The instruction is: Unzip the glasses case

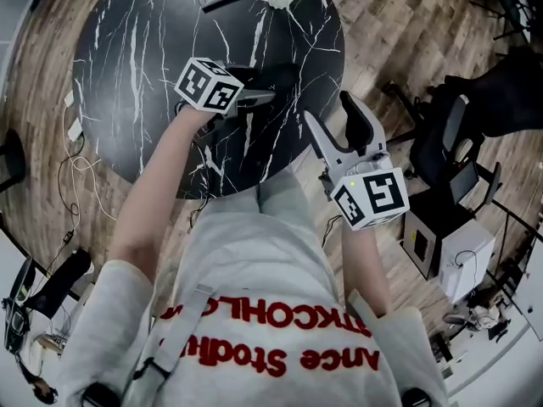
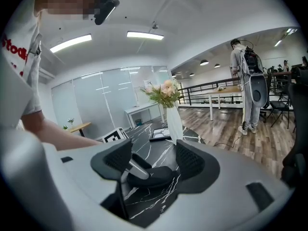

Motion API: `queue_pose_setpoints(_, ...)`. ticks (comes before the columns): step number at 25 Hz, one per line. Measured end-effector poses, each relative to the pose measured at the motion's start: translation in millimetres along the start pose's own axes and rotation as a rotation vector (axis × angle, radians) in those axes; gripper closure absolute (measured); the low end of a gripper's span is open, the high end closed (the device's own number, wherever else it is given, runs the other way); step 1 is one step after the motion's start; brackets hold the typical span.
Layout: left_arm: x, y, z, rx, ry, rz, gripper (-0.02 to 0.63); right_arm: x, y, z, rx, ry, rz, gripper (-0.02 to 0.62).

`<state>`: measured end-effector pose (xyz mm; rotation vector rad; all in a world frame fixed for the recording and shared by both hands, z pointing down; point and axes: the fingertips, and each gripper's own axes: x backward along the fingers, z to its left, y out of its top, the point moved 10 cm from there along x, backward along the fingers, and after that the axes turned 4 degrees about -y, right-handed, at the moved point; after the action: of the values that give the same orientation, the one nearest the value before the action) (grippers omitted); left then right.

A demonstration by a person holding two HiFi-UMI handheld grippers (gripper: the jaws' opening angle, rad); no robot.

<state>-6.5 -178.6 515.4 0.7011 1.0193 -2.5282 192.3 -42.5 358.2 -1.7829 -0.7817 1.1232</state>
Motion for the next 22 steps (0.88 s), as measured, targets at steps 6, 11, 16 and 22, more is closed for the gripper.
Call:
queue_pose_setpoints(6,-12.0,-0.1,8.4,0.095,-0.020,0.124,0.302,0.2,-2.3,-1.5,0.000,0.008,0.018,0.304)
queue_pose_setpoints(11,-6.3,-11.3,8.2,0.236,-0.043,0.110,0.305,-3.6,-6.9,-3.5,0.003,0.019,0.036,0.304)
queue_pose_setpoints(16,5.5,-36.2,0.5,0.331,-0.054,0.077,0.318,-16.7,-19.3,0.1,0.021,0.049,0.091,0.304)
queue_pose_setpoints(22,18.3,-64.8,-9.2,0.417,-0.028,0.034,0.319,-36.3,-45.6,8.7,0.051,0.091,0.186,0.305)
